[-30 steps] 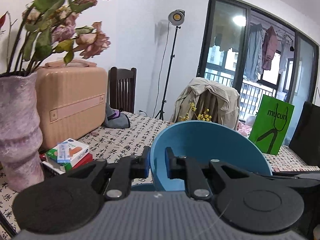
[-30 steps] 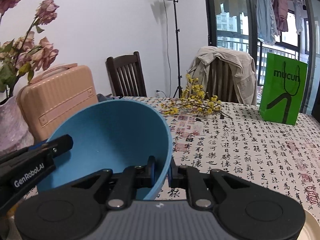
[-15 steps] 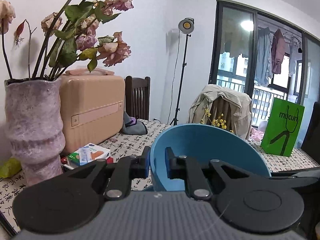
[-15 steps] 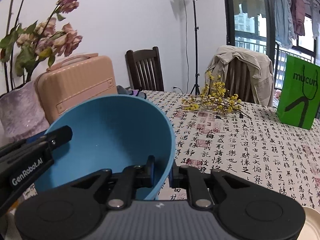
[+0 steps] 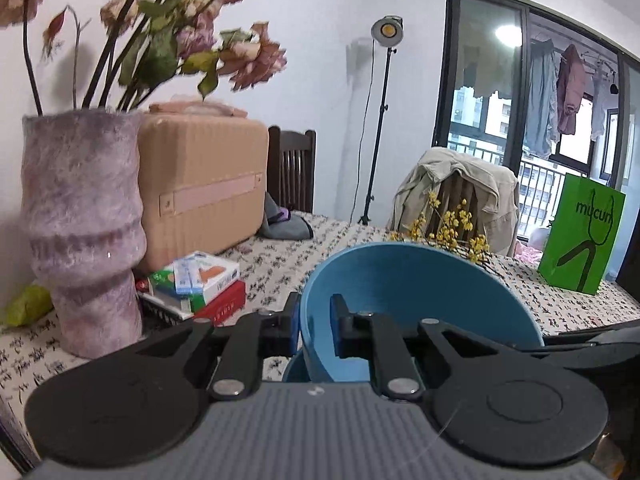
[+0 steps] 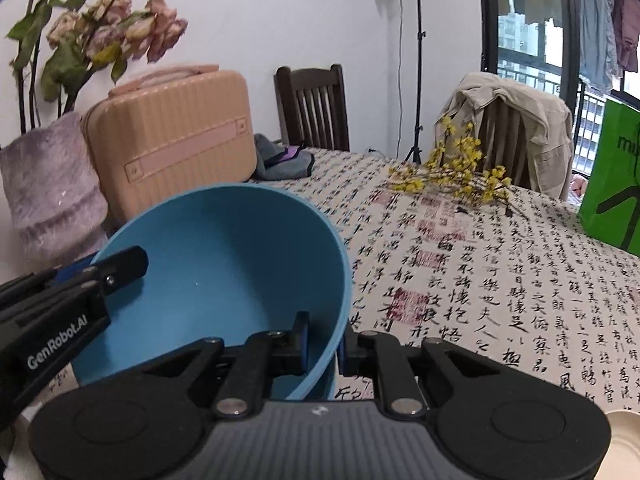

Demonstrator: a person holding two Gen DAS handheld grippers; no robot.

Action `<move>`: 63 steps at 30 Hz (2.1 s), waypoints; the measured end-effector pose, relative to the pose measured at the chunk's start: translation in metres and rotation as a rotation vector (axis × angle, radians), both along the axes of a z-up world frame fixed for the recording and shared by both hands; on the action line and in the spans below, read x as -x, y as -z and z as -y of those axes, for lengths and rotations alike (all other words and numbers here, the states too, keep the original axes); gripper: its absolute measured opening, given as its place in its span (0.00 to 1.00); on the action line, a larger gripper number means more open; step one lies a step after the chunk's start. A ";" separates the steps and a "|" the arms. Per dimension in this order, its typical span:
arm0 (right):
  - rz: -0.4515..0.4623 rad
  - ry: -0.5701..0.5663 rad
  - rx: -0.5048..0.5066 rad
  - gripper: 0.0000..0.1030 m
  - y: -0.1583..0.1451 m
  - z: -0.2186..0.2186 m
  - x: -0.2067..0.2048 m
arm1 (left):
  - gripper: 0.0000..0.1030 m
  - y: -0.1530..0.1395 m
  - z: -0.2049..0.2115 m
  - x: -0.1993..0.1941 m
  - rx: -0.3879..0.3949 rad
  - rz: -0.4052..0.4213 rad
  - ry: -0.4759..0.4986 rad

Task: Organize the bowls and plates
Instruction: 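Carry the blue bowl over the tablecloth toward the other blue bowls with both grippers, then lower the blue bowl onto the other blue bowls and open both grippers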

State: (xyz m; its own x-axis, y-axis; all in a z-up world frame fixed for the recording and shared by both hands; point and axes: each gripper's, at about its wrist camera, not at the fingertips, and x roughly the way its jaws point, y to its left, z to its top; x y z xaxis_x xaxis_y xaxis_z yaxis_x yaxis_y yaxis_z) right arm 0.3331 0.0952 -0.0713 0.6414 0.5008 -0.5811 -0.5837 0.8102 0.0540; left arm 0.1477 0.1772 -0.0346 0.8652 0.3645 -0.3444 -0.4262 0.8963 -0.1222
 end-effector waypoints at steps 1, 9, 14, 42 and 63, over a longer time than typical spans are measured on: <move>0.007 -0.002 0.003 0.13 0.000 0.000 0.001 | 0.15 0.001 0.000 0.001 0.004 -0.002 0.001; 0.075 -0.024 0.063 0.16 0.003 -0.007 0.013 | 0.15 0.002 0.002 0.007 -0.004 0.006 -0.001; 0.128 -0.038 0.109 0.17 0.003 -0.012 0.024 | 0.15 0.005 0.002 0.013 0.008 0.002 -0.014; 0.150 -0.080 0.145 0.31 0.014 -0.015 0.024 | 0.15 0.024 -0.006 0.011 0.086 -0.051 -0.012; 0.135 -0.046 0.065 0.13 0.010 0.002 0.023 | 0.15 0.023 -0.009 0.010 0.117 -0.053 0.004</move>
